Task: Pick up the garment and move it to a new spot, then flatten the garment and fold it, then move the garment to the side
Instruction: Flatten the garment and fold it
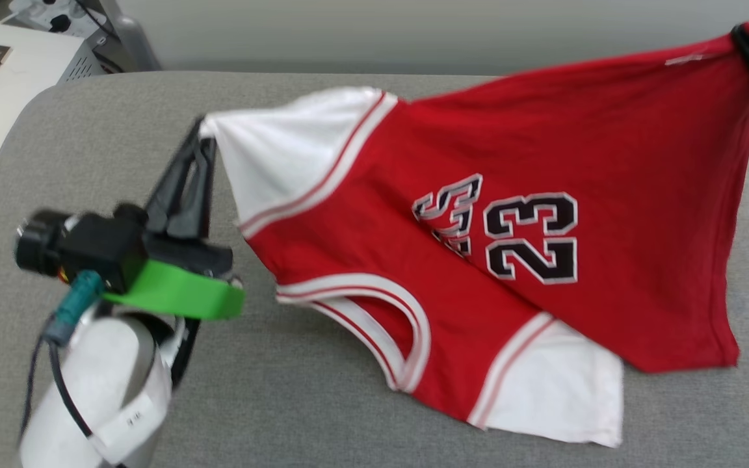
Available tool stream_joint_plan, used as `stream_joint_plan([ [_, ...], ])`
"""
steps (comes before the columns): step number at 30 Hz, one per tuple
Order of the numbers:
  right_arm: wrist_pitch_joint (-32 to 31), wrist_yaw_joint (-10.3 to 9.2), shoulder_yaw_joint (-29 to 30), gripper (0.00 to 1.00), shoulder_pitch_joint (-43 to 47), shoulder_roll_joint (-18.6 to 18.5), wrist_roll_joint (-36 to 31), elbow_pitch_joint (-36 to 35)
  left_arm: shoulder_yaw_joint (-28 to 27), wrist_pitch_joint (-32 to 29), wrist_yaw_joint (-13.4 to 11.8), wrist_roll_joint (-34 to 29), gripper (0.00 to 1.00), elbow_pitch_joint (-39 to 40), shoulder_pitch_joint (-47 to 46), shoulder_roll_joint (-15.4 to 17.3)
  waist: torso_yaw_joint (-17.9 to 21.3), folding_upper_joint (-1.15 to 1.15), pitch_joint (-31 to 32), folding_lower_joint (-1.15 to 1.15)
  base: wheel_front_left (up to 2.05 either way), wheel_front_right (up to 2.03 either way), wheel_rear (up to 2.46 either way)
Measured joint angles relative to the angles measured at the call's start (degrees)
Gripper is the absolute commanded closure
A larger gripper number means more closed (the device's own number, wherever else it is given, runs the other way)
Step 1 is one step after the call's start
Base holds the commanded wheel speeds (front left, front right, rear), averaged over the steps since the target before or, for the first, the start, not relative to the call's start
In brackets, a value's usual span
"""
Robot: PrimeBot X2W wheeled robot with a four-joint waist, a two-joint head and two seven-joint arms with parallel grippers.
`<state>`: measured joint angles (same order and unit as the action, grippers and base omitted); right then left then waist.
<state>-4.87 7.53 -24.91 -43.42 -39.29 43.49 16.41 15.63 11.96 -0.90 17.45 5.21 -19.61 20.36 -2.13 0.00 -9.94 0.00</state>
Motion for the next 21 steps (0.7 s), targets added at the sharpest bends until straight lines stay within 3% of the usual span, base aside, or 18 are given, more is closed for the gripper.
stream_joint_plan([
  [7,0.85,0.0,6.56,1.0,-0.01,2.45,-3.42,-5.58,-1.26,-2.0,2.24,1.24,1.0,0.83,-10.29,1.24,1.8,0.0,0.89,0.0,0.0,0.0,0.0],
  [16,-2.91,0.0,12.63,1.0,-0.54,5.17,-7.02,-11.52,-0.85,-4.6,3.8,2.11,1.0,-0.45,-21.97,1.04,2.93,0.0,-1.13,0.0,0.0,0.0,0.0],
  [21,-4.37,0.0,14.52,1.0,-6.23,7.94,-9.11,-11.47,-0.45,-5.48,5.3,2.19,1.0,-4.14,-31.08,0.98,3.53,0.0,-4.27,0.0,0.0,0.0,0.0],
])
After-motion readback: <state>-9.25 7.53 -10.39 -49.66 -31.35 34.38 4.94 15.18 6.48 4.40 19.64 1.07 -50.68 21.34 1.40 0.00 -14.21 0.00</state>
